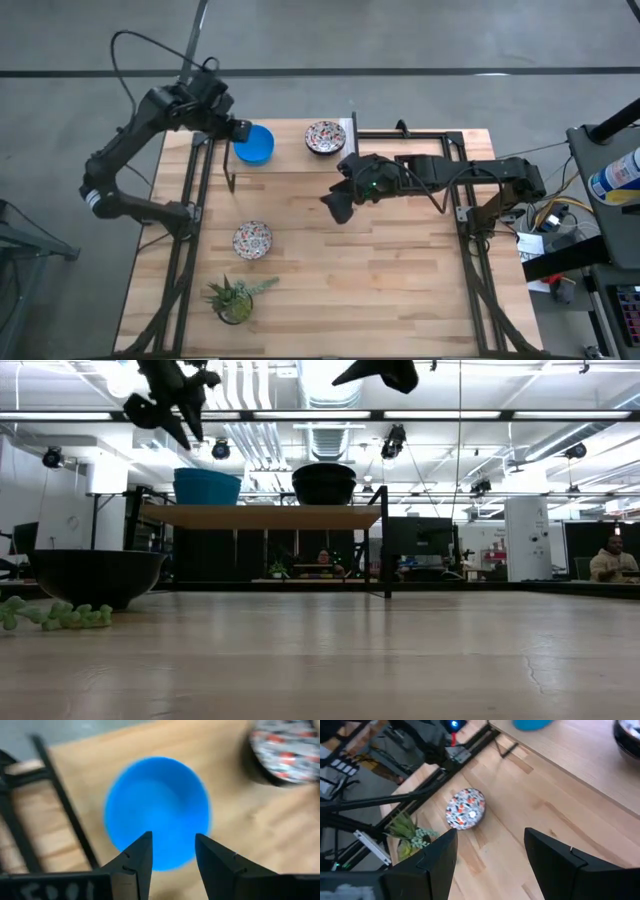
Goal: Pick & Place Mini bowls
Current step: Stack the white patterned bowl on the white patterned bowls on the shelf
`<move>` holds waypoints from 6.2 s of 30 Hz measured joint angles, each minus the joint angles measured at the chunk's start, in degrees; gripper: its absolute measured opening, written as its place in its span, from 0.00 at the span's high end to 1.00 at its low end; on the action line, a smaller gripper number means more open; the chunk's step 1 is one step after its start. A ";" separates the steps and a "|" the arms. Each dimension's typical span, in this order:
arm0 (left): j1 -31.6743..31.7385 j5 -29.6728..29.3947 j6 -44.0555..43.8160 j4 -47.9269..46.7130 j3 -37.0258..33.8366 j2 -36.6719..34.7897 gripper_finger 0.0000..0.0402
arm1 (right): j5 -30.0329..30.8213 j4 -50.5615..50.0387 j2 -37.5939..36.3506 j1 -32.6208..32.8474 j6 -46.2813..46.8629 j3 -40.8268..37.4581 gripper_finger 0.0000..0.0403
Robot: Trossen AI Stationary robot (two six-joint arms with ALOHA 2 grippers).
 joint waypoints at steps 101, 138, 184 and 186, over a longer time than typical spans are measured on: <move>-36.13 1.48 -37.00 33.60 -31.57 -7.46 0.99 | 1.30 2.80 0.04 -0.84 13.08 -2.93 0.44; -40.30 -8.07 -25.29 9.90 -2.27 12.91 0.99 | 1.31 -1.26 6.34 0.01 17.97 -2.91 0.47; -41.56 -19.21 -16.17 18.16 2.96 6.20 0.66 | -11.03 -0.97 4.70 -7.09 11.21 -0.83 0.98; -41.50 -20.53 -14.79 18.08 3.10 5.55 0.66 | -11.81 -1.86 4.70 -7.78 10.67 -0.35 0.98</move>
